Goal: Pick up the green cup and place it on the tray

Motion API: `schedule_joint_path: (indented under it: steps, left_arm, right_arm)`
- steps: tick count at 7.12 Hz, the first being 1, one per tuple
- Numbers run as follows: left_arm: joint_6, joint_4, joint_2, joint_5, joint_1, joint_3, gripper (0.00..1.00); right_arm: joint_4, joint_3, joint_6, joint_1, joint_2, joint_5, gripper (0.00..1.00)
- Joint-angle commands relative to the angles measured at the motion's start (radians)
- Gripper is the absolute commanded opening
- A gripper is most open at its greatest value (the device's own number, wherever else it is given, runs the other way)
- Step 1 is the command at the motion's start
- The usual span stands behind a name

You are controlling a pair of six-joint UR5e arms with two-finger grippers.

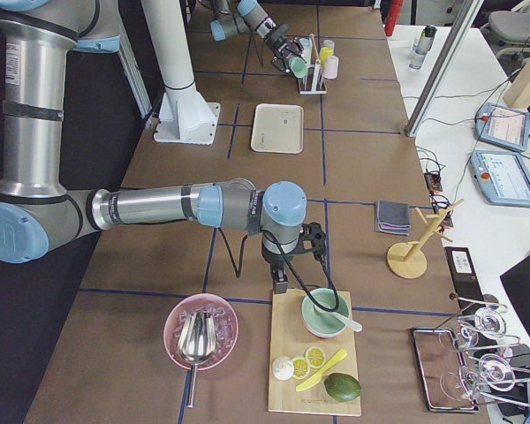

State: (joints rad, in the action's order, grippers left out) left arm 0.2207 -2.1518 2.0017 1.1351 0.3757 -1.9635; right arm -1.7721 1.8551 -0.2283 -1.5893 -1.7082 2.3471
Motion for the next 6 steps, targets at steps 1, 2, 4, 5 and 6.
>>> schedule_joint_path:
  steps: [1, 2, 4, 5, 6]
  left_arm:
    - [0.107, -0.232, 0.018, 0.0, -0.023, 0.117, 0.67]
    - [0.108, -0.396, 0.02, 0.0, -0.023, 0.185, 0.67]
    - [0.126, -0.586, 0.052, 0.002, -0.024, 0.258, 0.68]
    - [0.132, -0.623, 0.077, 0.002, -0.03, 0.291, 0.69]
    - [0.132, -0.716, 0.107, 0.023, -0.031, 0.395, 0.69]
  right_arm:
    - [0.0, -0.001, 0.001, 0.0, 0.005, 0.014, 1.0]
    - [0.0, -0.001, 0.0, 0.003, 0.012, 0.014, 1.0]
    - [0.0, -0.001, 0.0, 0.003, 0.012, 0.015, 1.0]
    - [0.0, 0.001, -0.002, 0.003, 0.012, 0.015, 1.0]
    - [0.0, 0.003, -0.006, 0.006, 0.013, 0.02, 1.0]
